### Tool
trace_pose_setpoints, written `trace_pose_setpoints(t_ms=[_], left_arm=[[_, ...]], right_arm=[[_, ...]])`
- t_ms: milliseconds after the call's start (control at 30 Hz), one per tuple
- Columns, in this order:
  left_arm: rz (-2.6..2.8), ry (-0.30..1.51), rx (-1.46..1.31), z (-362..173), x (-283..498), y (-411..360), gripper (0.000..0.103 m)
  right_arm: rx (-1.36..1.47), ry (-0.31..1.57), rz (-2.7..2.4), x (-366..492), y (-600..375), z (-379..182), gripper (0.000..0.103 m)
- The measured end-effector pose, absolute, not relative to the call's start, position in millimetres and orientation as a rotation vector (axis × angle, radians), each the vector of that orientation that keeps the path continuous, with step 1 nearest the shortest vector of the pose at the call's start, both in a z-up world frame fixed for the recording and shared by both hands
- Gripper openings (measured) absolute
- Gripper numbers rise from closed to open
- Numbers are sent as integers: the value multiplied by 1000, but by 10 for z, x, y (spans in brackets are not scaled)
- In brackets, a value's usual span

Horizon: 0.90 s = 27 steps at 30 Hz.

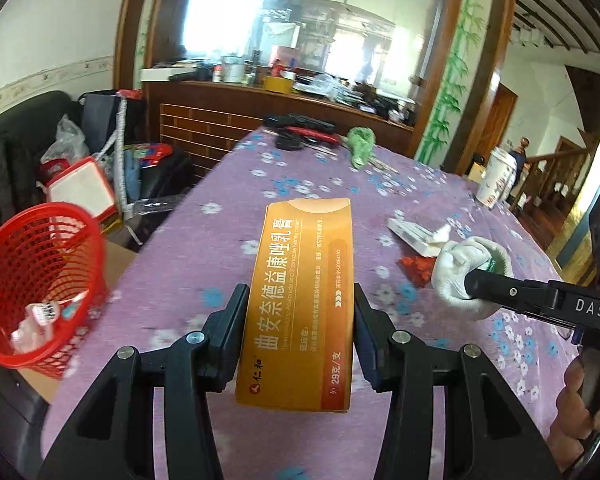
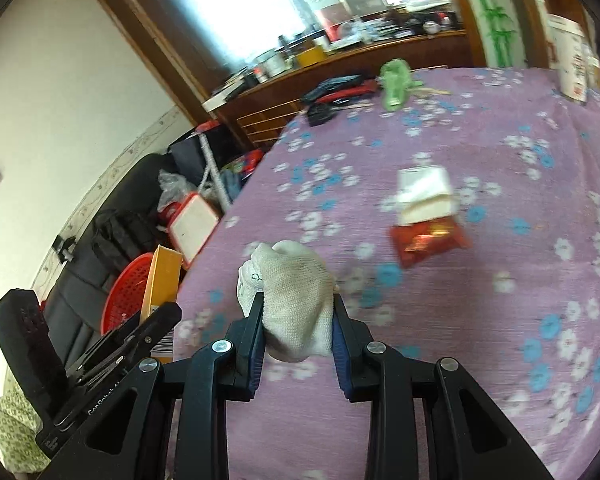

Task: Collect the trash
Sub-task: 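Drop the orange box into the red wastebasket with the left tool while the right tool drops the cloth bag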

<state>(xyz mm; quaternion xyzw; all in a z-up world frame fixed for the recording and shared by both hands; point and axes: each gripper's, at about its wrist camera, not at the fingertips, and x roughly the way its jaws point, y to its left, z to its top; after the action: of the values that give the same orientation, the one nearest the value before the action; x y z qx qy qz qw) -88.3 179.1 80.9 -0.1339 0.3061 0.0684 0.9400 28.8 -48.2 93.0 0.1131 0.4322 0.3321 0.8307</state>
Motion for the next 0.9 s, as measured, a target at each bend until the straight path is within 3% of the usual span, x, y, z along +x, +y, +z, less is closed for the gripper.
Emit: trace_pose_setpoints(t_ms=[567, 733, 767, 833, 900], left_arm=[[481, 604, -404, 825, -1674, 3599, 47], [523, 620, -428, 723, -1730, 3843, 47], [528, 623, -430, 712, -1727, 3876, 49], [525, 624, -447, 710, -1751, 3907, 65], [528, 605, -447, 743, -1781, 3886, 69]], right_arm=[[30, 964, 1031, -171, 1804, 1180, 32], [-3, 972, 1055, -179, 2355, 1115, 40], [-6, 977, 1061, -167, 2414, 1094, 45], [6, 989, 1070, -146, 2474, 1070, 46], [37, 979, 1080, -131, 2407, 1095, 46]])
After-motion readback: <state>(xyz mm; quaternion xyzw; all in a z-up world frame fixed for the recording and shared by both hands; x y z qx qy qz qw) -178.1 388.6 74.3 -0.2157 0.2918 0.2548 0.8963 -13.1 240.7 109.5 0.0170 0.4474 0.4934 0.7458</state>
